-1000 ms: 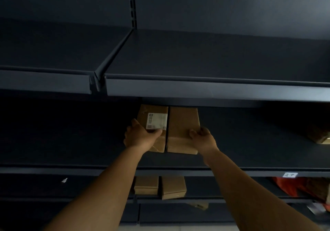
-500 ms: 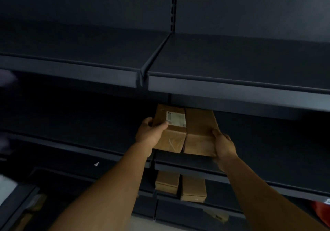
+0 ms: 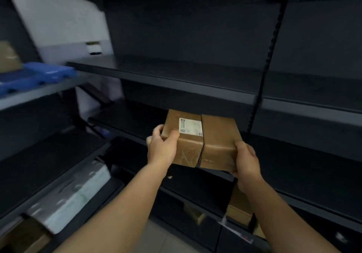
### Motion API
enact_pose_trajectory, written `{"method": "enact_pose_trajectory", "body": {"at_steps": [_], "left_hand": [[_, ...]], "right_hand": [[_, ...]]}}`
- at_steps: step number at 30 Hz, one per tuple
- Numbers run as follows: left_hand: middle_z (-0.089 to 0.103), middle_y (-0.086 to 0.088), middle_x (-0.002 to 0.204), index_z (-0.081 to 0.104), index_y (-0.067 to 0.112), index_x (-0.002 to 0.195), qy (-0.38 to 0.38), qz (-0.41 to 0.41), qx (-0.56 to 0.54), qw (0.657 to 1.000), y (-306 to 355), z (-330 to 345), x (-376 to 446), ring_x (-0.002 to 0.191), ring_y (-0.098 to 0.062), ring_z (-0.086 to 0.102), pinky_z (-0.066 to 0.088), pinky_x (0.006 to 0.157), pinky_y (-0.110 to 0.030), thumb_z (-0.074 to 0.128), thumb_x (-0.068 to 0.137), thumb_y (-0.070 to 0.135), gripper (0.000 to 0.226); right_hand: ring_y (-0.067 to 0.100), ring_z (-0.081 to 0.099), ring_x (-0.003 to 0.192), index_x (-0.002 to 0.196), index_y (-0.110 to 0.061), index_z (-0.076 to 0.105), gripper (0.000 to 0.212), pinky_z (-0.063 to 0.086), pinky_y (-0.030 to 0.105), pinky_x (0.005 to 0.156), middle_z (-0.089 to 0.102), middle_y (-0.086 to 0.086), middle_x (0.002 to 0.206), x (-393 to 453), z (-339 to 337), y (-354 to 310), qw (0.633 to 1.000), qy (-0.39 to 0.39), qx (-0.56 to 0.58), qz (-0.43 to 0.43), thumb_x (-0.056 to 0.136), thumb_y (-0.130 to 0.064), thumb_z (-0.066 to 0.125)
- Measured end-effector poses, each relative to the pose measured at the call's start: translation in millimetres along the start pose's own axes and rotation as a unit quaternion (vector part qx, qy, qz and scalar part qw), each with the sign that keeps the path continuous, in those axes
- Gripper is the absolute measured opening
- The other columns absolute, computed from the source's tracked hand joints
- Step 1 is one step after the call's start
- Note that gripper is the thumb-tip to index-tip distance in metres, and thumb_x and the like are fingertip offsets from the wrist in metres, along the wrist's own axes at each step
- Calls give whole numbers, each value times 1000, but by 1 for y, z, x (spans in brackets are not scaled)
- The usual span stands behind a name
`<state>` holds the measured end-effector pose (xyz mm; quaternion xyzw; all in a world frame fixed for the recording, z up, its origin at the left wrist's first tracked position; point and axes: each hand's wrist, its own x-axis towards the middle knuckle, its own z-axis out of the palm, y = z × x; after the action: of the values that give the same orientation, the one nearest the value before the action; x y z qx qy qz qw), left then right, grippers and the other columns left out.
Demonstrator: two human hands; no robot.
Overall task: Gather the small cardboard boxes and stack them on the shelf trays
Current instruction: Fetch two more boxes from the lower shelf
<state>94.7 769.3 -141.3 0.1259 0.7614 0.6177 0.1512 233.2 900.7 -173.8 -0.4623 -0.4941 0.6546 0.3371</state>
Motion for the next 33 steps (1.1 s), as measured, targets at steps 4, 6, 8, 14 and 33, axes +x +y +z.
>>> {"method": "enact_pose_trajectory", "body": {"at_steps": [4, 6, 8, 14, 33], "left_hand": [[40, 4, 124, 45, 38, 126, 60, 53, -14, 997, 21, -97, -26, 90, -9, 51, 46, 71, -29, 54, 84, 43, 43], [40, 3, 125, 45, 39, 126, 86, 79, -16, 993, 35, -141, -36, 96, -13, 52, 48, 78, -32, 53, 84, 45, 43], [39, 4, 125, 44, 40, 127, 114, 104, -20, 988, 52, -180, -44, 99, -15, 51, 48, 84, -35, 52, 85, 48, 44], [39, 5, 125, 40, 40, 134, 181, 179, -30, 967, 98, -275, -51, 102, -14, 50, 47, 86, -35, 47, 86, 59, 52], [58, 4, 117, 42, 24, 132, 361, 164, 3, 918, 158, -449, 109, 91, -9, 55, 41, 65, -18, 75, 78, 30, 63]], "right_hand": [[24, 51, 109, 114, -37, 50, 32, 45, 50, 98, 52, 1, 121, -65, 60, -15, 996, -59, 7, -61, 85, -51, 48], [22, 51, 109, 107, -41, 51, 26, 45, 50, 99, 53, -2, 121, -96, 89, -27, 992, -87, 16, -89, 85, -54, 46], [20, 50, 111, 112, -41, 50, 30, 44, 50, 99, 51, -6, 119, -123, 116, -43, 986, -114, 20, -120, 86, -56, 44], [19, 45, 115, 134, -35, 44, 50, 41, 49, 103, 44, -8, 120, -179, 194, -97, 966, -183, 17, -180, 90, -58, 37], [17, 50, 106, 134, -24, 41, 48, 41, 40, 97, 52, -4, 117, -139, 508, -197, 801, -543, -45, -249, 91, -43, 53]]}}
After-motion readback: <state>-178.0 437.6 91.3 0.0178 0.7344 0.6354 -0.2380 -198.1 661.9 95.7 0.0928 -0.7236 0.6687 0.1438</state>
